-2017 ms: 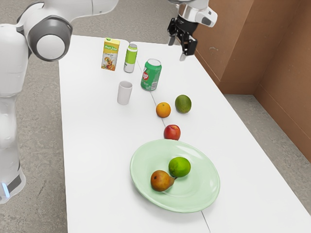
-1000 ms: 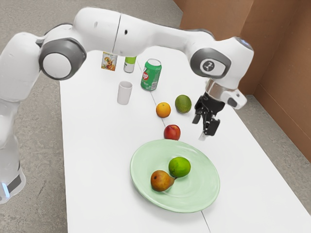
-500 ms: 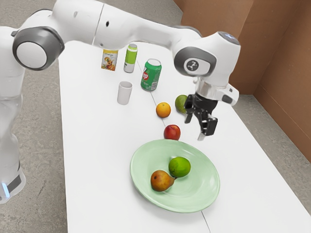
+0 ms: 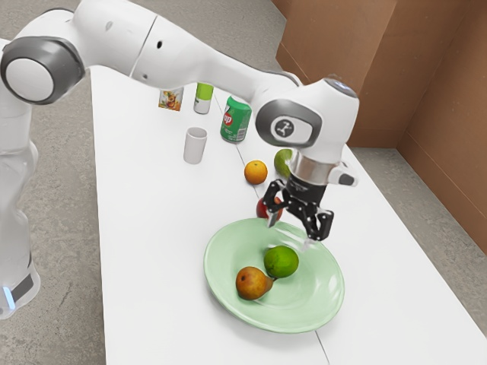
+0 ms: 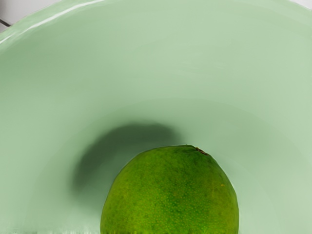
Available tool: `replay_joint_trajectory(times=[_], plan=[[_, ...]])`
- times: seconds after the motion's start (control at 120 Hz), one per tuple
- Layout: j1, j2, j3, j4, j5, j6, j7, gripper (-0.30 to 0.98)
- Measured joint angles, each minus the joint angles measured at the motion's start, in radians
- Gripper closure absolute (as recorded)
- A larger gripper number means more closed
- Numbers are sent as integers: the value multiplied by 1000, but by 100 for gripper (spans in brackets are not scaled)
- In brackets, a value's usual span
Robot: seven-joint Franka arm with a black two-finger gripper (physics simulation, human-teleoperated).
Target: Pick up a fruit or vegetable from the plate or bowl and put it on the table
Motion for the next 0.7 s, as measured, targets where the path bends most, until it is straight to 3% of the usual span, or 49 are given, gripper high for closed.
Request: replay_joint_trajectory(times=[0.7], plan=[[-34,0,-4,-69,-10,35,-211,0]])
